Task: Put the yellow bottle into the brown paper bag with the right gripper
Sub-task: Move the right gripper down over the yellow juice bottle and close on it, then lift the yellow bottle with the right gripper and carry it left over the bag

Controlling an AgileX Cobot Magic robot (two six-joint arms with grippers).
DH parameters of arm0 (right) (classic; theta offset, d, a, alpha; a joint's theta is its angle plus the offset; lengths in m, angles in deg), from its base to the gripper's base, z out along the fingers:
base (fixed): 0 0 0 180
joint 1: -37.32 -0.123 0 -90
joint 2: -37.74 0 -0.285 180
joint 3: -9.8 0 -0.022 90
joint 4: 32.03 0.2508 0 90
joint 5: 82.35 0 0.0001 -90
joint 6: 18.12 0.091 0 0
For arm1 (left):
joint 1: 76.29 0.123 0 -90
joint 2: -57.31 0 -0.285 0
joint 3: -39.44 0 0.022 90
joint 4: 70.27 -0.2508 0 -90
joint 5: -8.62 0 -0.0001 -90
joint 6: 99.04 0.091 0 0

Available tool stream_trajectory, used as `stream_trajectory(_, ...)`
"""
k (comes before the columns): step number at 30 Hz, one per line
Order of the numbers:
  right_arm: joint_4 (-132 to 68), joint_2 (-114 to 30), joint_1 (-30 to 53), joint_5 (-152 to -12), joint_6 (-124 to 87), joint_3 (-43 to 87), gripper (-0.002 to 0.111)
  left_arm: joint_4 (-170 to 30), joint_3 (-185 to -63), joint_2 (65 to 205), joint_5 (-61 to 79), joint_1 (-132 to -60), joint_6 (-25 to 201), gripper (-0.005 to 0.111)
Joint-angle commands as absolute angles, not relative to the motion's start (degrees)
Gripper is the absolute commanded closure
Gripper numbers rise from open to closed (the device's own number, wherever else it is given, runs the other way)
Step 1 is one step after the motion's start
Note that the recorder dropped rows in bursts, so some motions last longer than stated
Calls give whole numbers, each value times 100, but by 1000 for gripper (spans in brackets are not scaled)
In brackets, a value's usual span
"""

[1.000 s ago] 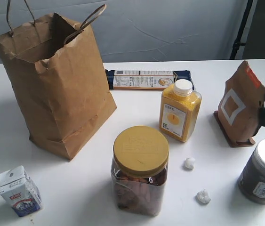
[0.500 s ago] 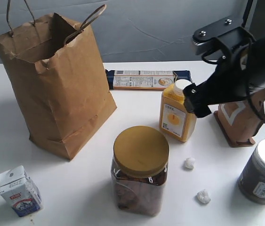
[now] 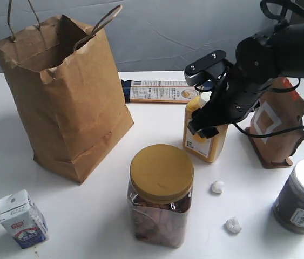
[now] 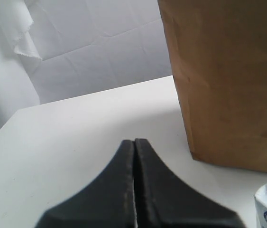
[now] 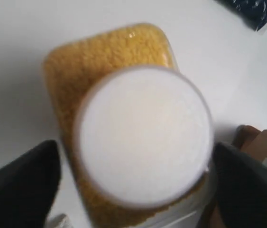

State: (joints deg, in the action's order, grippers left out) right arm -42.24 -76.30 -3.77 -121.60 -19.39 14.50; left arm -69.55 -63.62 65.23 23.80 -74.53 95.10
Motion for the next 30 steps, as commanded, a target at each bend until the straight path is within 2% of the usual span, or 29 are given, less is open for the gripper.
stream_trajectory(1, -4189, -7730, -333, -12244, -1987, 1379, 93, -6954, -6335, 6510, 2348, -7451, 9470, 107)
stream_trajectory(2, -4169, -7693, -344, -12231, -2025, 1379, 108, -6954, -6335, 6510, 2348, -7451, 9470, 107)
stream_trajectory(17, -3580, -5446, -585, -12020, -2078, 1467, 108, -6954, -6335, 6510, 2348, -7451, 9470, 107)
stream_trajectory(23, -3111, -4566, -1146, -11937, -2177, 1537, 108, -6954, -6335, 6510, 2348, -7451, 9470, 107)
stream_trajectory(30, -2759, -3926, -1941, -11196, -2177, 1523, 108, -6954, -6335, 6510, 2348, -7451, 9470, 107)
